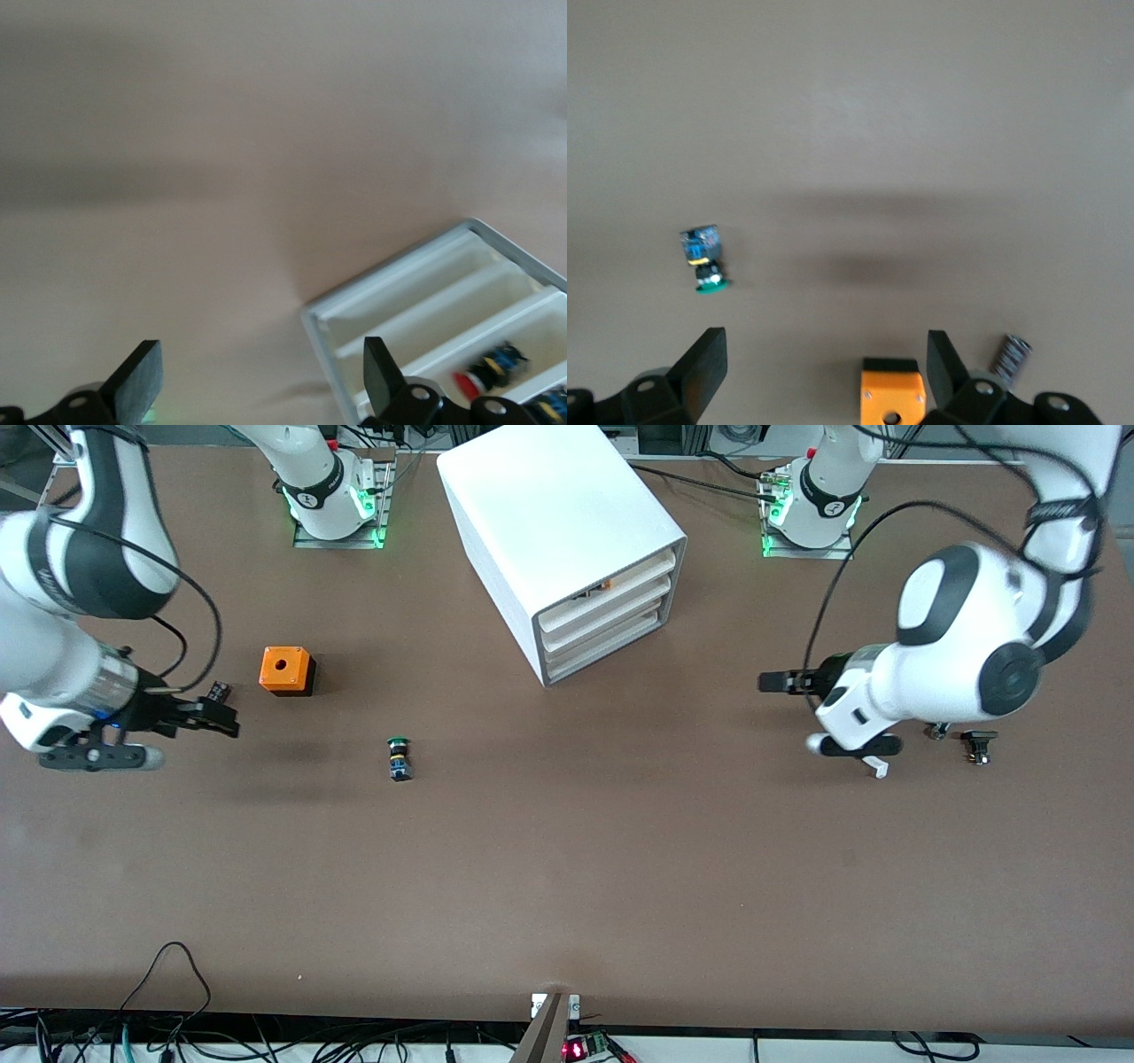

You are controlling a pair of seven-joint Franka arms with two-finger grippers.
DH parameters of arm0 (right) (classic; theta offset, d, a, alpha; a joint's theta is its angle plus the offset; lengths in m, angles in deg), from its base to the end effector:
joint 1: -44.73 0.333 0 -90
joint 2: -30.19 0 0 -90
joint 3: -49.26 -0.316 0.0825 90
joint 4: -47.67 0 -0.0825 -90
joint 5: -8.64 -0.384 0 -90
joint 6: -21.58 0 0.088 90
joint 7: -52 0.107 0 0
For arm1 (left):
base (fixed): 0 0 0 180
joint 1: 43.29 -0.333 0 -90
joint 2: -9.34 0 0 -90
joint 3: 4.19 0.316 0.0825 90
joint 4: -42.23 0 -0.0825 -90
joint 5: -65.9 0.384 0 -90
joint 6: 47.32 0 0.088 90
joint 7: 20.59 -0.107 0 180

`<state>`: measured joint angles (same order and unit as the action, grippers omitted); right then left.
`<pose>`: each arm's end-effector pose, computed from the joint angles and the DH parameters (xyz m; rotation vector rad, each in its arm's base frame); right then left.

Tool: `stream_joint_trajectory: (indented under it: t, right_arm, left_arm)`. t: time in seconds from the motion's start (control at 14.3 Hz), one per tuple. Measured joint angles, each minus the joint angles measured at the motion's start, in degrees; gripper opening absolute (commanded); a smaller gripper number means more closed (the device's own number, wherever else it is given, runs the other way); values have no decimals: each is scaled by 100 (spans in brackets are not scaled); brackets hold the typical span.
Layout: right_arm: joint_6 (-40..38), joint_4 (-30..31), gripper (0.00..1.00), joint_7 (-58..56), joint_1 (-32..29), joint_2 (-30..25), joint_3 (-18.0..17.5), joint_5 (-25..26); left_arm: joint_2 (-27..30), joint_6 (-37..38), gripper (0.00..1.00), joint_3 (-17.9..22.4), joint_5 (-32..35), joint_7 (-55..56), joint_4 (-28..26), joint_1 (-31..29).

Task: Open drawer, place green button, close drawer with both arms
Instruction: 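Reach the left gripper to the drawer while the right gripper approaches the button, then pull the middle drawer open with the left gripper while the right grasps button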

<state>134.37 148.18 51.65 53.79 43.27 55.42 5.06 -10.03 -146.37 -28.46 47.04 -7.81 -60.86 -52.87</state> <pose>0.6220 0.0398 0.4366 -3.1082 -0.0540 0.0205 0.5690 -0.1634 0.3586 2.7152 0.1060 -0.6672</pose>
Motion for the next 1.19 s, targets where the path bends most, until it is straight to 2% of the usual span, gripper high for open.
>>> stream_joint_trajectory:
  t: [0.28, 0.49, 0.63, 1.05, 1.19]
  right_arm:
    - [729, 8, 100, 570, 681, 503, -17, -3]
    - [1136, 13, 100, 642, 931, 898, -21, -3]
    - [1320, 14, 100, 649, 1009, 1159, -95, -6]
    - [1815, 216, 100, 844, 1194, 1524, -294, -9]
    - [2170, 486, 100, 847, 1202, 1531, -316, -9]
  left_arm:
    - [-805, -960, 100, -4, -1636, -898, -650, 390]
    - [-1175, -1506, 100, -5, -2972, -2263, -1141, 685]
    - [-1329, -1649, 100, -6, -3549, -3003, -1433, 824]
    - [-1406, -1666, 99, -188, -3827, -3489, -1867, 884]
    - [-1431, -1666, 93, -239, -3828, -3491, -1955, 942]
